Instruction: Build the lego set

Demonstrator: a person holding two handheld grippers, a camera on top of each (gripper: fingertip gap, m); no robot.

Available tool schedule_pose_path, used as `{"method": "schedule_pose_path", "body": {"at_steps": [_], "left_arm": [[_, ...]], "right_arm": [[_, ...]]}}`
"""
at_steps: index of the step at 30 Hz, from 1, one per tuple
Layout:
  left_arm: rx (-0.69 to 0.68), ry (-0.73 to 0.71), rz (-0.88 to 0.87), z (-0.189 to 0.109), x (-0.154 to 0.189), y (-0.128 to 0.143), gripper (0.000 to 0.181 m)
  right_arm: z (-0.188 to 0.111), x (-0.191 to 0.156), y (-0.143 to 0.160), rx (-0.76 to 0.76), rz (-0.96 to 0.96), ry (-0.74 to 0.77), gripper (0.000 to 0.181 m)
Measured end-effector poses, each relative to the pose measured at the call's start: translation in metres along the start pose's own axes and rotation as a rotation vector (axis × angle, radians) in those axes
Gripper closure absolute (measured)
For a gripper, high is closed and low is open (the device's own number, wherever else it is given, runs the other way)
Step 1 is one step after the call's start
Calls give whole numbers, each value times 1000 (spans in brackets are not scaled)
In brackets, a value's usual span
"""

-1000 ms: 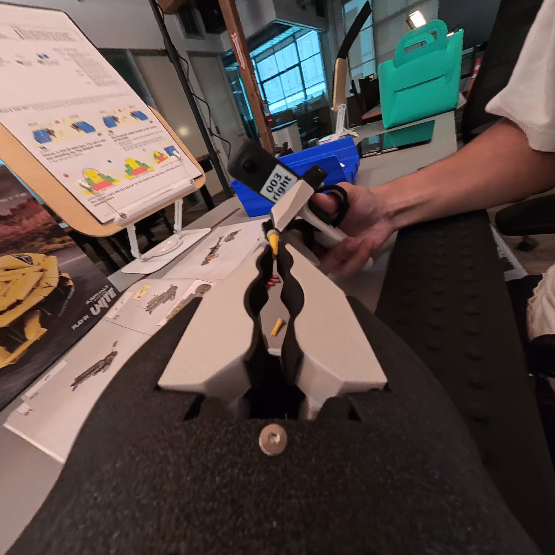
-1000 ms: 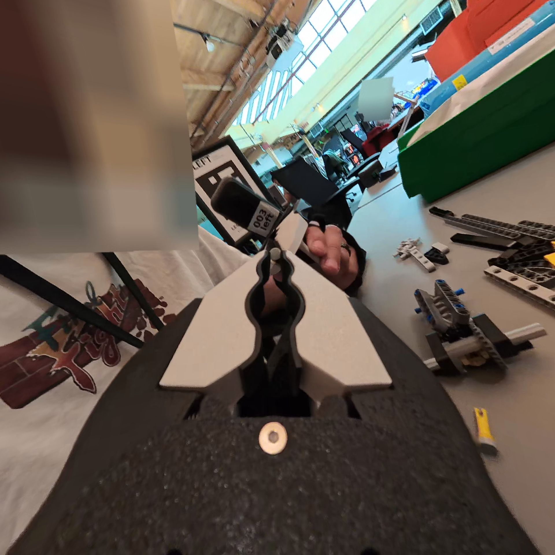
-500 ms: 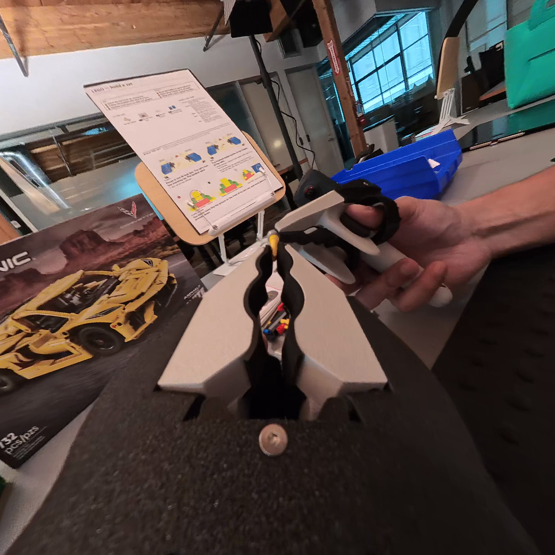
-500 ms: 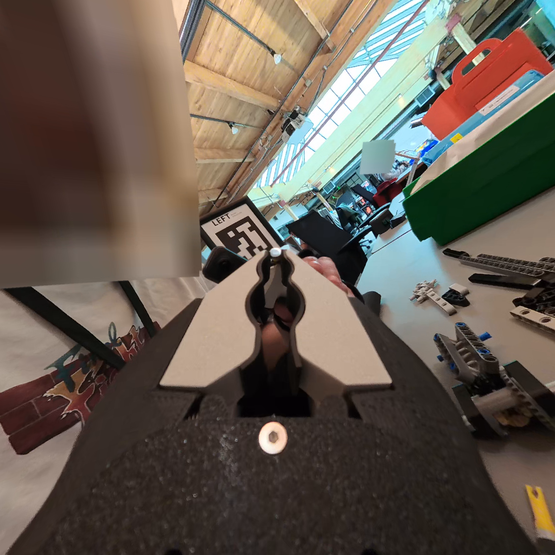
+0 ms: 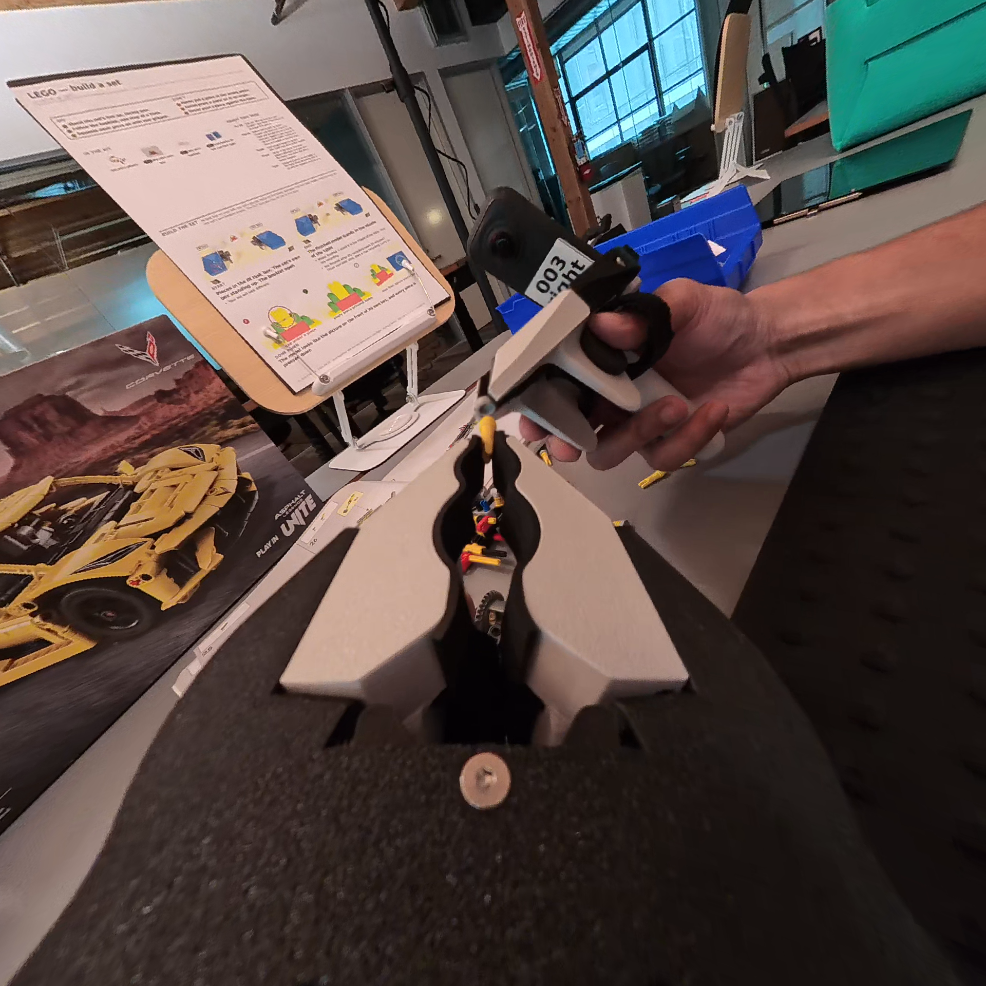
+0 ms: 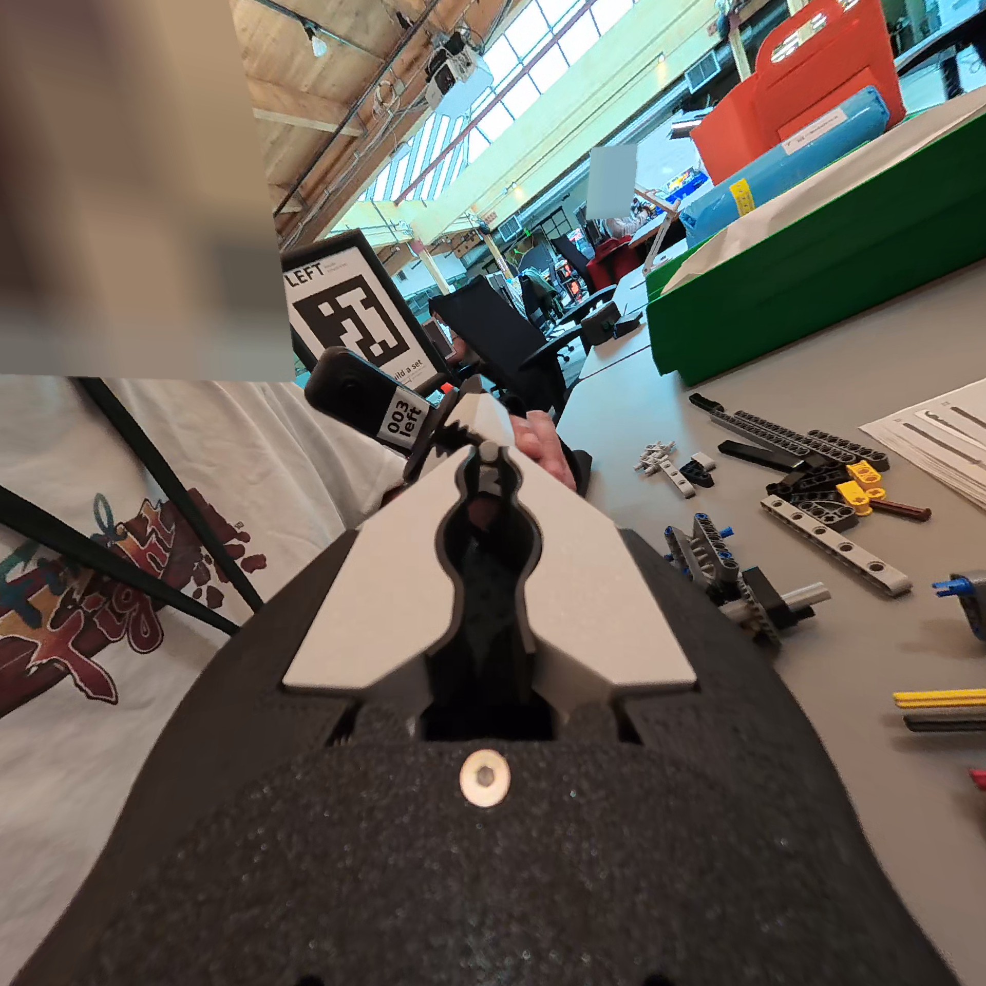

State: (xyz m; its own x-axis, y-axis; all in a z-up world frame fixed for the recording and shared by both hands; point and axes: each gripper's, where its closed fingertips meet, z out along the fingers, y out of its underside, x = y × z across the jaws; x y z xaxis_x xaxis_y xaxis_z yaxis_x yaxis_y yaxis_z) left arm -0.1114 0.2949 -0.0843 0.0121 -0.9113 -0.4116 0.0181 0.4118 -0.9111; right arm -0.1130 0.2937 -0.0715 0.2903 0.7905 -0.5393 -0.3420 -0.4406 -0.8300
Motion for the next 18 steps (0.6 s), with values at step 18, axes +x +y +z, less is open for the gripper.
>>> {"method": "schedule_pose_path", "body": {"at_steps": [18], "left_arm": [[-26,72,-16,1,10,6,179]], "right_arm": [[1,0,14,-72,16,-21,175]]}}
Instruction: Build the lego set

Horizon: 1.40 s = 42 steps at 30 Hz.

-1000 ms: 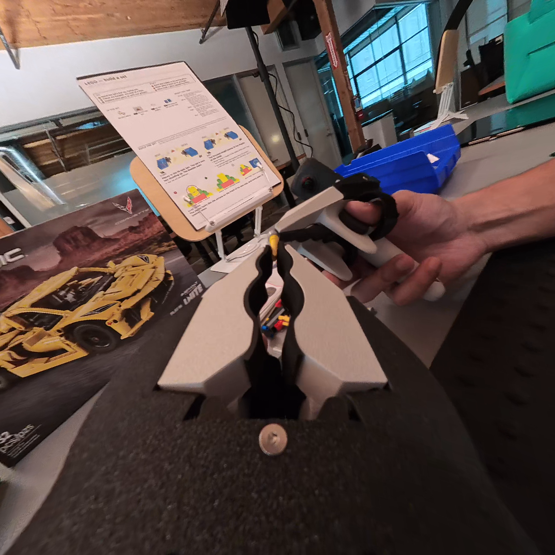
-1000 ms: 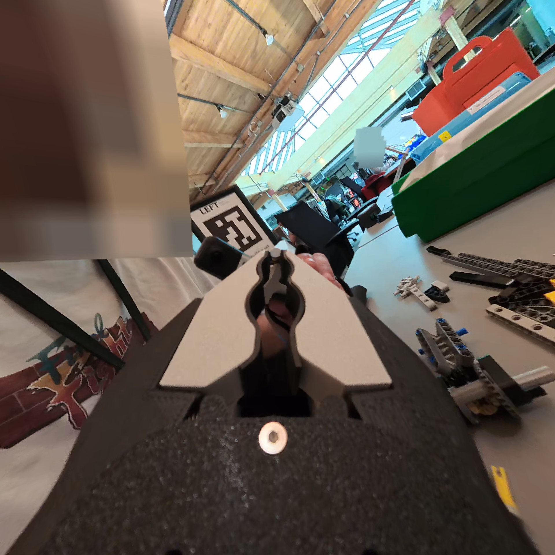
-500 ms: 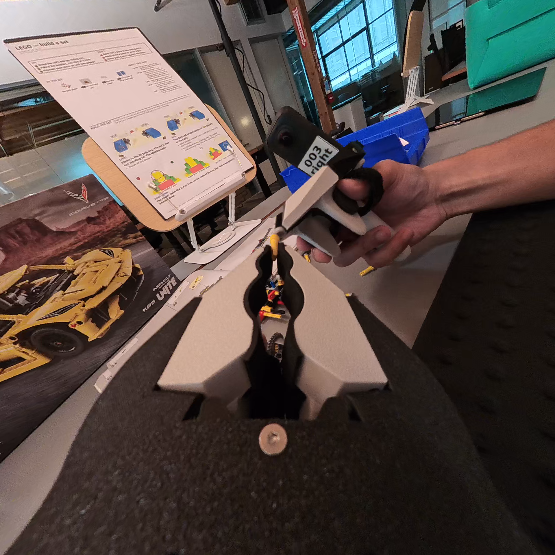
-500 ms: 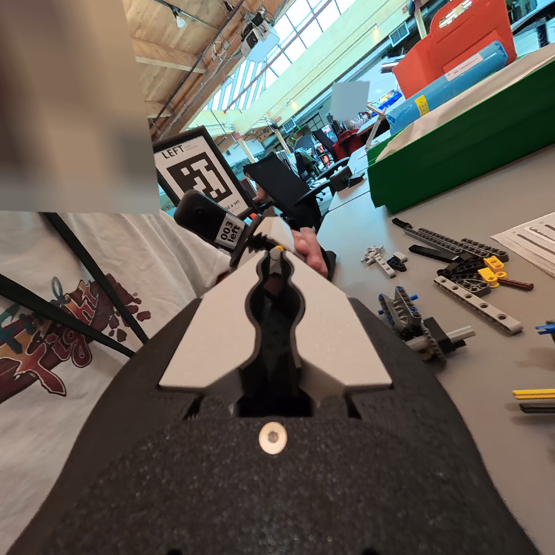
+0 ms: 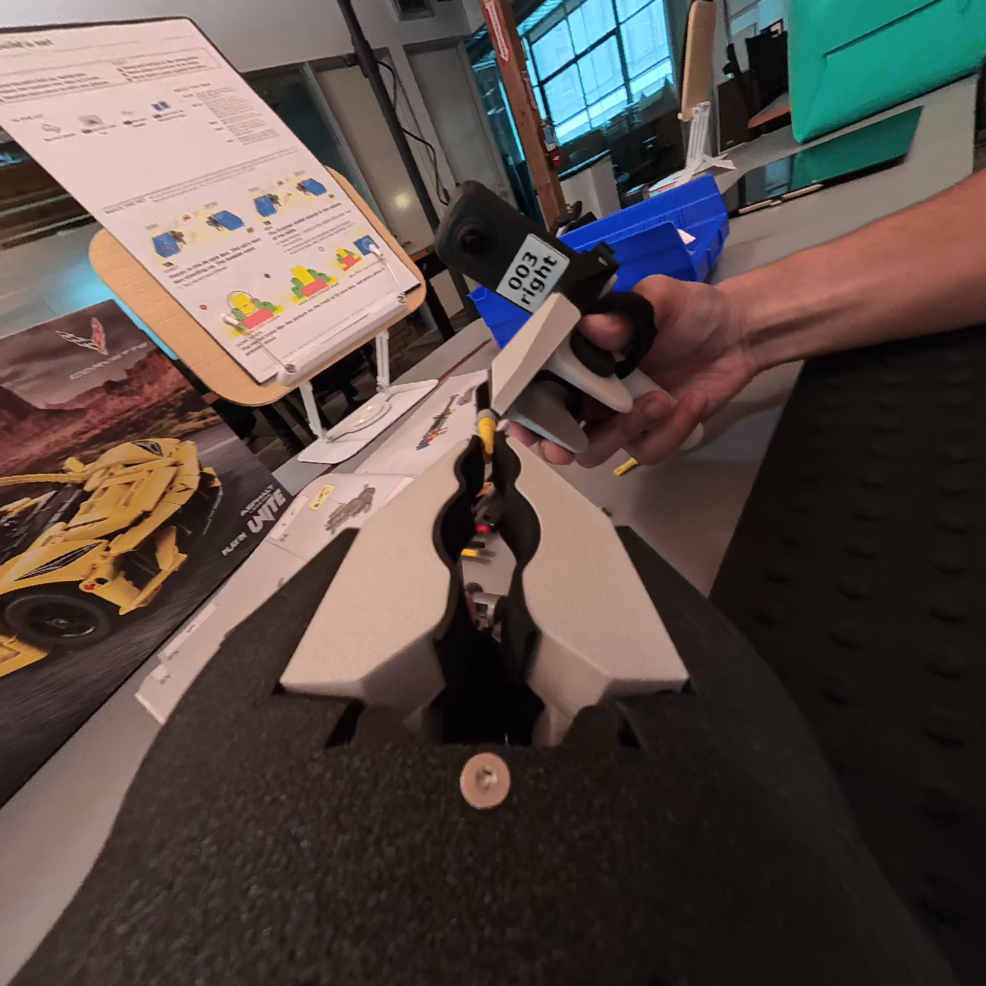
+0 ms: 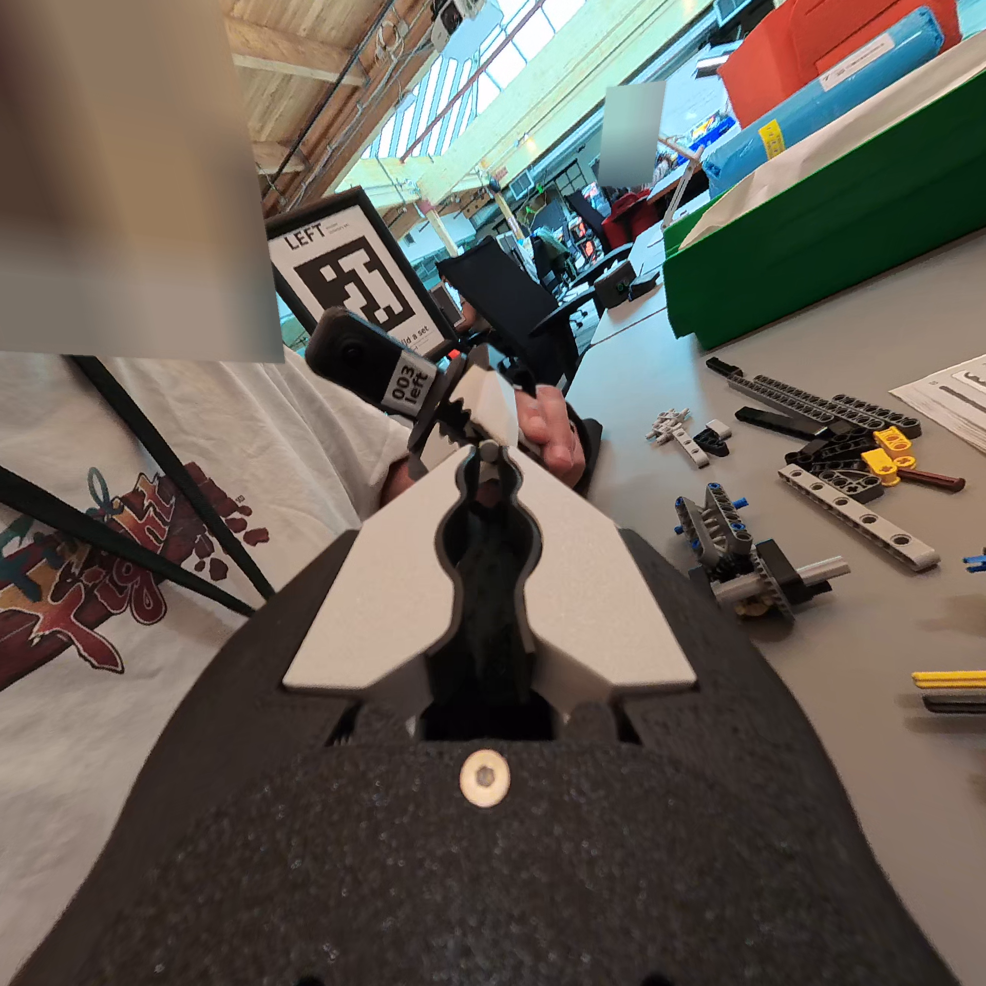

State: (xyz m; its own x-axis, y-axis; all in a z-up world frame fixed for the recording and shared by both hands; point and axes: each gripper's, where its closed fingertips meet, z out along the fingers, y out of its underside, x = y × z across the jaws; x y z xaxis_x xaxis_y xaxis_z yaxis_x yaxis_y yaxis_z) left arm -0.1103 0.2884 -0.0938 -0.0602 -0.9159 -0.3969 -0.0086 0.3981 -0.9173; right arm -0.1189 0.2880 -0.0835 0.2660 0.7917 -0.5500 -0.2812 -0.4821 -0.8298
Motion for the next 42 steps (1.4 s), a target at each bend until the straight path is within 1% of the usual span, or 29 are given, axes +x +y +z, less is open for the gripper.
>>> {"method": "schedule_pose_path", "body": {"at_steps": [3,11,16,19,21,25,27,29,32,37,39,42], "left_arm": [[-22,53,2,1,8,5,180],[-104,184,54,5,30,21,179],[-149,330,66,4,48,32,179],[-167,404,73,3,56,38,178],[-153,433,53,2,57,36,179],[-173,468,61,1,62,40,179],[-144,433,63,2,57,35,179],[-92,375,68,3,49,25,178],[-11,302,97,3,42,9,179],[18,282,158,2,45,3,179],[8,263,194,3,45,5,179],[-14,186,280,6,40,7,179]], "right_arm": [[-4,1,9,-67,-11,0,175],[-14,4,36,-266,-89,57,176],[-19,5,57,-428,-166,70,176],[-20,7,67,-485,-205,76,176],[-20,5,67,-472,-214,65,176],[-20,6,74,-508,-209,60,176],[-19,4,67,-458,-187,49,176],[-17,0,54,-372,-155,18,177],[-14,-10,38,-254,-56,-77,176],[-15,-18,38,-240,33,-164,176],[-16,-17,39,-248,53,-166,176],[-17,-14,37,-221,83,-156,176]]}}
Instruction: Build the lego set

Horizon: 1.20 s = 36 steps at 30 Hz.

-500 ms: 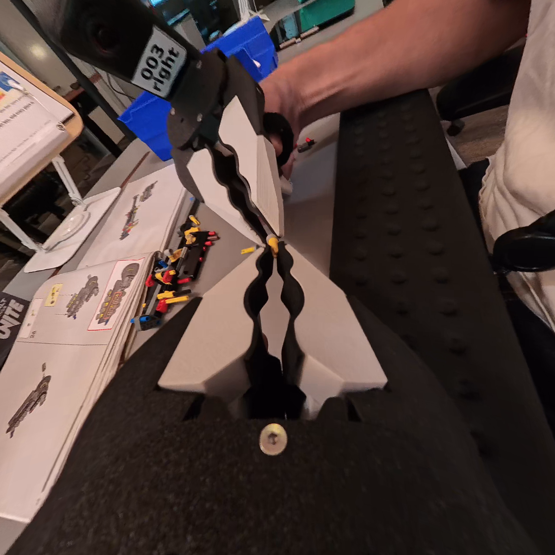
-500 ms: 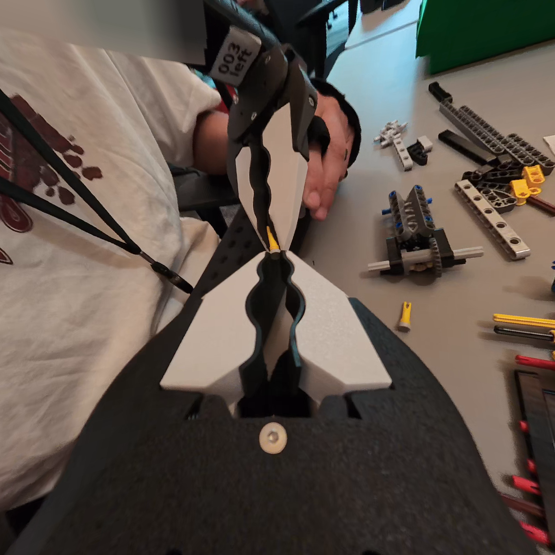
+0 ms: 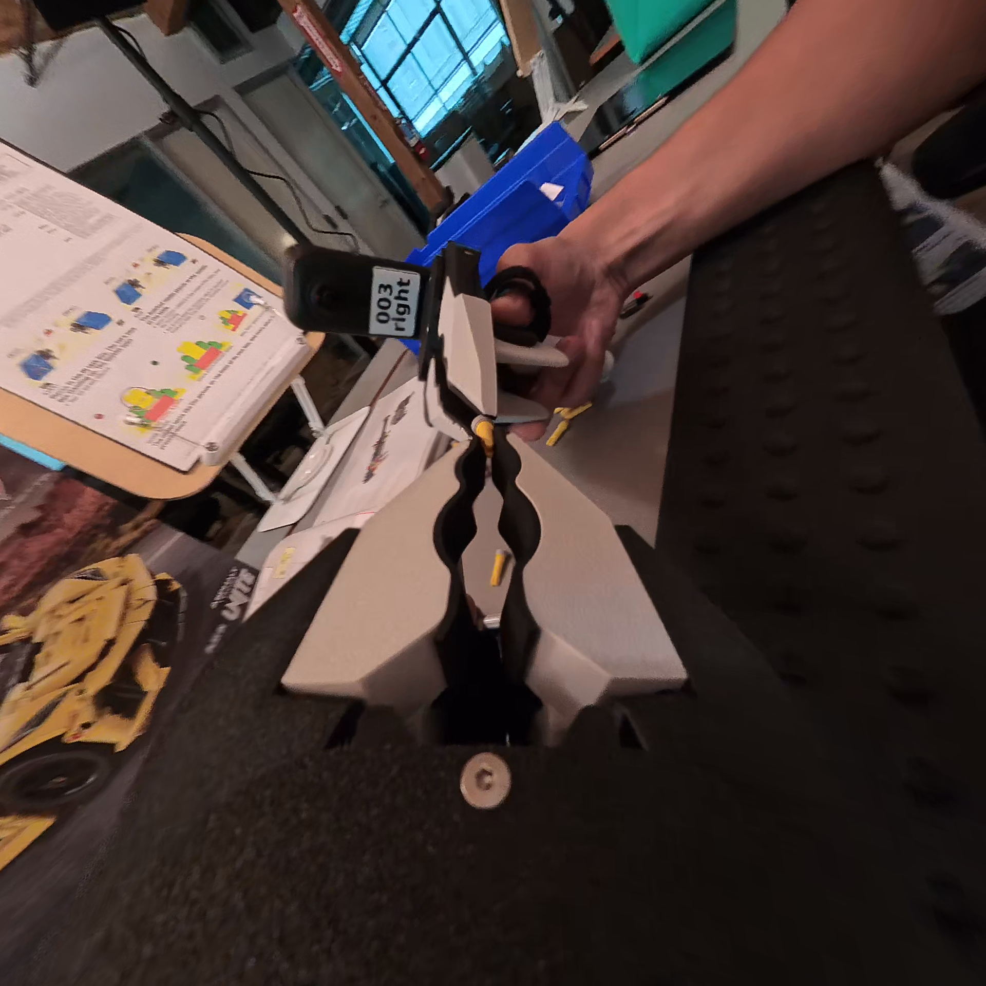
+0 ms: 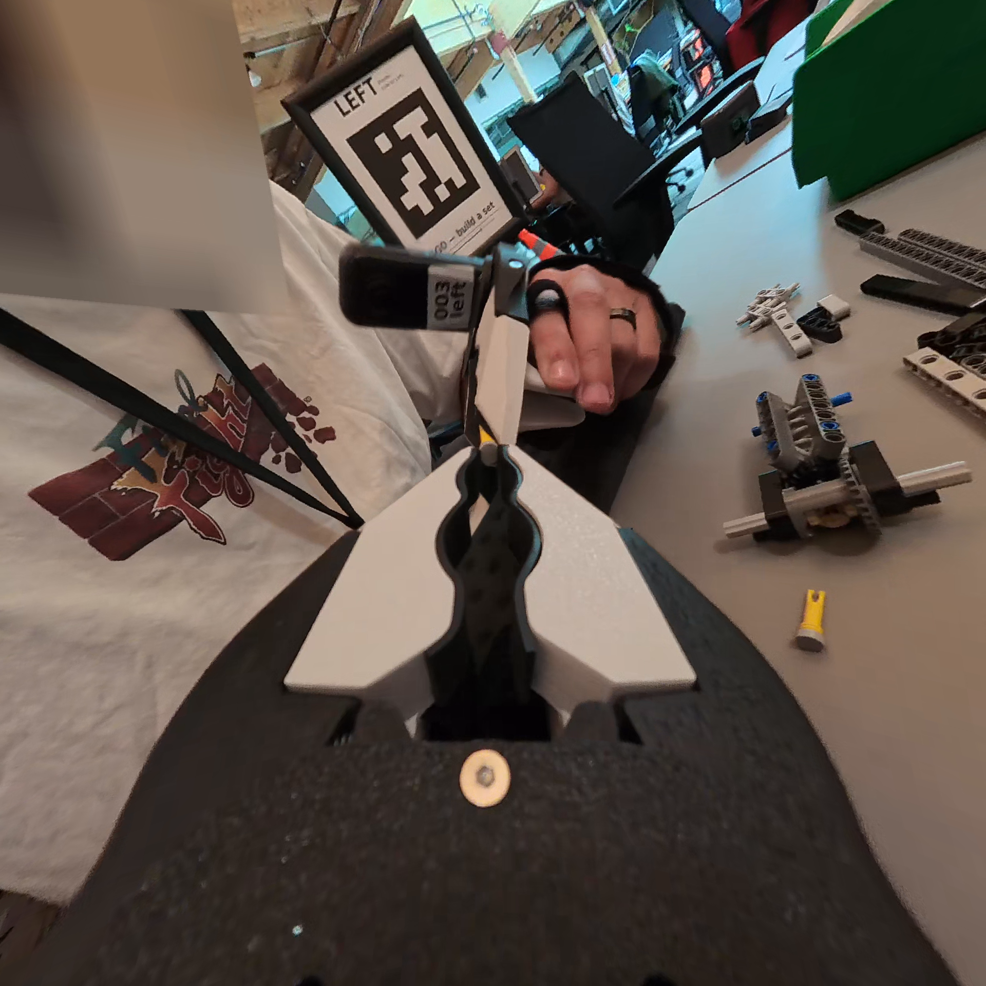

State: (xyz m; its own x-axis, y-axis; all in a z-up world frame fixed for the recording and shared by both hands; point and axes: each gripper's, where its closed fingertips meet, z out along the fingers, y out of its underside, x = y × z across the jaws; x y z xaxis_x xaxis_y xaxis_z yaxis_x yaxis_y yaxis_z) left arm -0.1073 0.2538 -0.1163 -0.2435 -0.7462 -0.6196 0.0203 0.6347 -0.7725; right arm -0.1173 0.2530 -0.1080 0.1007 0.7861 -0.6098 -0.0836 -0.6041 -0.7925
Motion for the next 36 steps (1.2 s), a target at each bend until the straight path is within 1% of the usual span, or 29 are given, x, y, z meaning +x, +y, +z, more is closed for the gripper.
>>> {"method": "schedule_pose_path", "body": {"at_steps": [3,5,7,10,12,15,16,18,21,24,25,27,29,32,33,34,35,36], "left_arm": [[-75,-125,110,3,-10,6,179],[-106,-177,172,3,-14,8,179],[-116,-204,204,3,-17,8,179],[-96,-234,217,1,-21,4,179],[-93,-229,226,2,-19,3,179],[-90,-237,260,3,-16,0,179],[-97,-258,263,2,-19,0,179],[-104,-259,221,1,-23,4,179],[-108,-250,163,0,-26,8,179],[-136,-204,53,2,-27,19,179],[-154,-167,-10,3,-25,26,179],[-175,-154,-83,5,-28,33,179],[-183,-75,-169,9,-19,38,179],[-250,25,-225,17,-5,53,179],[-275,68,-240,20,2,57,179],[-300,76,-246,22,3,60,179],[-305,86,-258,25,4,60,179],[-299,125,-294,28,9,57,179]], "right_arm": [[-4,8,-7,39,-6,61,176],[-5,10,-10,49,-9,88,176],[-5,11,-12,55,-32,117,176],[-4,7,-17,69,-59,121,175],[-3,10,-20,77,-64,137,170],[-4,23,-17,54,-85,224,174],[-4,23,-14,33,-96,227,175],[-7,19,-20,72,-106,226,177],[-26,30,-29,106,-113,317,175],[-58,42,-36,107,-183,536,175],[-69,36,-43,137,-219,586,175],[-94,18,-56,248,-279,670,176],[-120,7,-57,341,-296,762,176],[-155,0,-39,443,-252,918,176],[-162,1,-28,435,-226,970,176],[-166,4,-15,409,-204,1031,176],[-170,9,-2,370,-182,1101,176],[-171,13,9,326,-170,1163,176]]}}
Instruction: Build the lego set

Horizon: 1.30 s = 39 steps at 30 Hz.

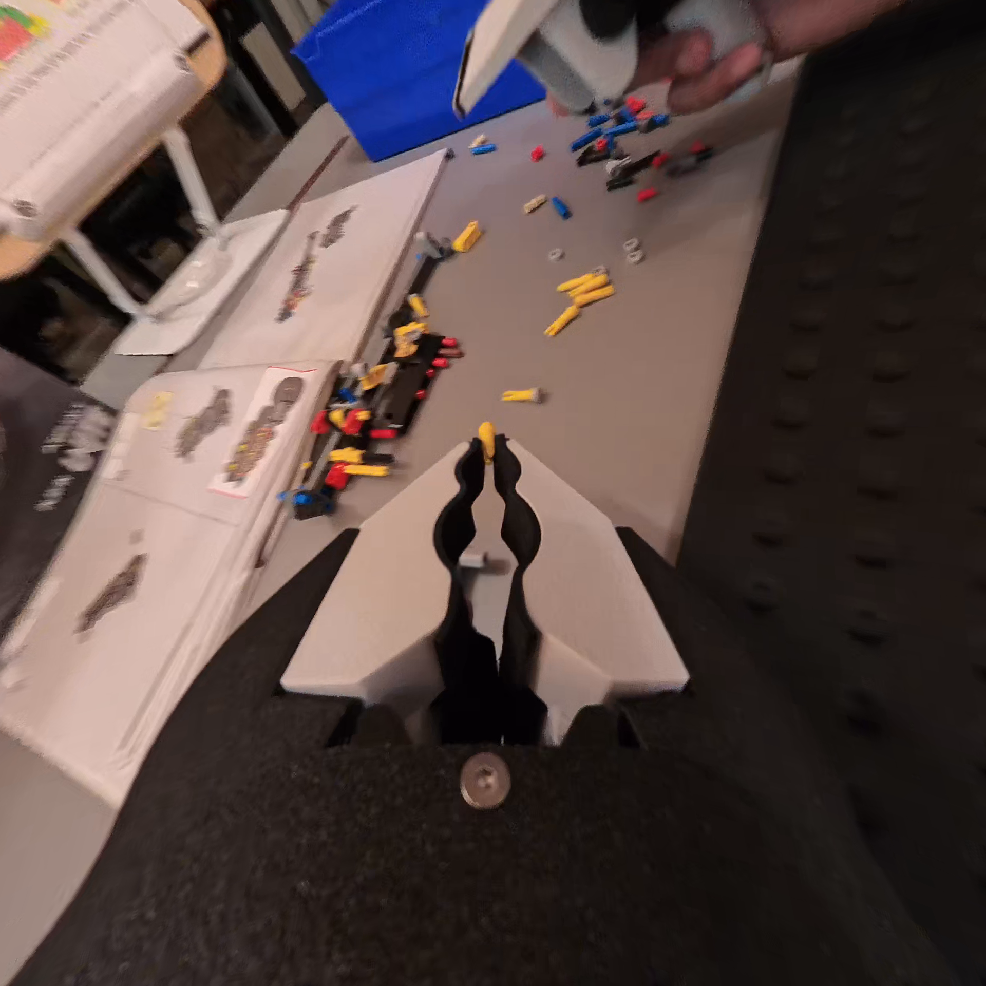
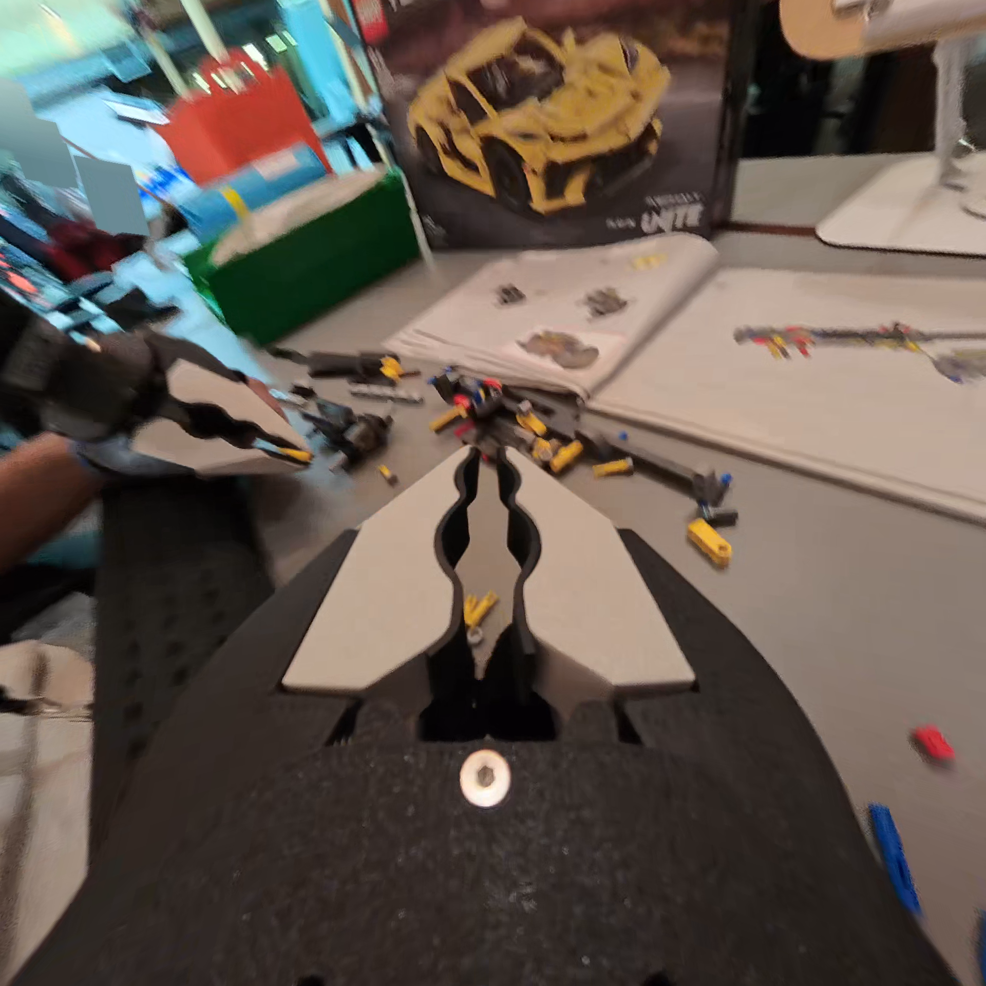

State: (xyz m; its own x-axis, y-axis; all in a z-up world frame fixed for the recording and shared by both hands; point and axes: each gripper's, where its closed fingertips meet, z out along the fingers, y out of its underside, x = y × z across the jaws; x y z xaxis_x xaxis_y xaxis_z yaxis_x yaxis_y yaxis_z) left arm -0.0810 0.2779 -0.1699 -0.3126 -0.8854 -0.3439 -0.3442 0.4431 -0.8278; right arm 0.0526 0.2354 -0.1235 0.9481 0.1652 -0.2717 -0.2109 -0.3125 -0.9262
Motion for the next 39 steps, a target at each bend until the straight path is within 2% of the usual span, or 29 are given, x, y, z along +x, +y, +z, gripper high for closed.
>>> {"method": "schedule_pose_path", "body": {"at_steps": [2,5,8,13,16,19,22,28,31,35,39], "left_arm": [[-37,71,-70,8,7,-2,179],[-196,194,-83,20,24,9,179],[-240,190,-69,33,25,9,178],[-291,223,-74,43,38,15,178],[-322,204,-69,42,39,15,177],[-335,192,-80,41,39,15,175],[-356,204,-161,38,37,16,156],[-331,244,-240,33,40,9,150],[-313,280,-306,28,39,1,147],[-288,266,-337,21,17,-7,147],[-345,202,-256,19,-16,3,147]], "right_arm": [[3,-4,13,-54,-57,57,174],[14,-7,25,-142,-140,136,169],[30,3,32,-223,-170,199,170],[66,20,38,-327,-88,143,162],[80,27,37,-338,-99,136,164],[74,47,33,-337,-162,223,172],[61,69,36,-390,-127,285,170],[70,72,53,-479,-145,276,154],[74,74,53,-479,-157,296,154],[78,73,53,-460,-170,285,159],[68,68,54,-464,-185,263,159]]}}
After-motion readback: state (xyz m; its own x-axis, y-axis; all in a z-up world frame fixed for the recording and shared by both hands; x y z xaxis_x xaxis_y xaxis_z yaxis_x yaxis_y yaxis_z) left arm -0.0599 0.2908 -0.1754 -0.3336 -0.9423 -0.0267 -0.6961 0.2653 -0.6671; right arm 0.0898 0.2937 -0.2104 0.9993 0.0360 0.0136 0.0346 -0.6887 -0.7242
